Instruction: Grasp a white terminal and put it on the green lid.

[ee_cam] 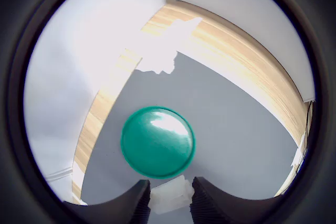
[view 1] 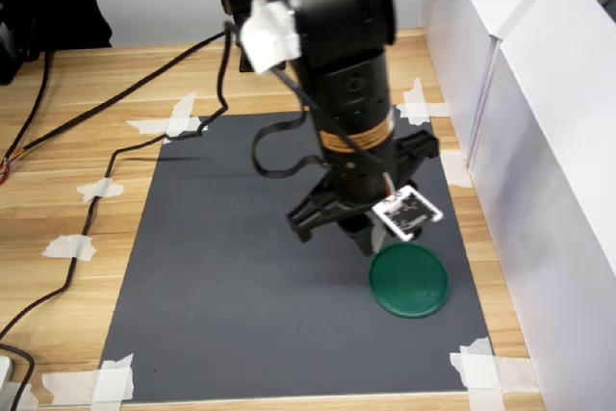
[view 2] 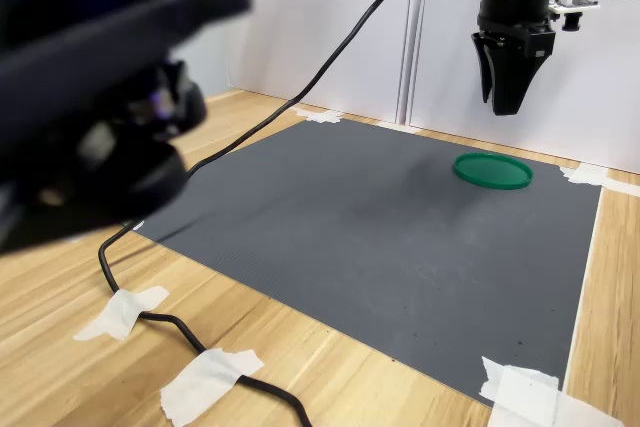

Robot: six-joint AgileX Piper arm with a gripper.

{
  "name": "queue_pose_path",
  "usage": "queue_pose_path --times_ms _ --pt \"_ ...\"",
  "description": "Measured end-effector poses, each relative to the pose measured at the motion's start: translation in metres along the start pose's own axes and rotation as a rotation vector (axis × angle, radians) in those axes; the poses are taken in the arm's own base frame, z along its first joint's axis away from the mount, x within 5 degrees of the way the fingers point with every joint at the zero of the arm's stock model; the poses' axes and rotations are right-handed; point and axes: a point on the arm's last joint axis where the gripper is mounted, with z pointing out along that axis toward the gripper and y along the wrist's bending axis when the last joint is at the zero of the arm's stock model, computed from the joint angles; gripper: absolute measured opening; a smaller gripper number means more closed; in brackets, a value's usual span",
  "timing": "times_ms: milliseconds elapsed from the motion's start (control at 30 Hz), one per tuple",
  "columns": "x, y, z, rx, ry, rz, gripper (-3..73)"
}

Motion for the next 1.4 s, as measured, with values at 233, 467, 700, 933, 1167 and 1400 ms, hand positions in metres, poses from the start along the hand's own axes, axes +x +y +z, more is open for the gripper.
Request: queue_pose_path --times_ms 233,467,700,933,1167,1400 --pt "-0.001 0.005 0.038 -0.015 0.067 0.028 29.2" --pt "-0.004 0.002 0.053 -0.003 0.046 0.028 29.2" --pt "-0.004 0.002 0.063 -0.012 0.063 0.033 29.2" --pt "-0.005 0.005 0.068 -0.058 0.051 0.025 29.2" --pt "-0.006 0.006 0.068 -0.063 0.037 0.018 32.1" --pt "-0.006 0.004 0.071 -0.047 0.021 0.016 41.4"
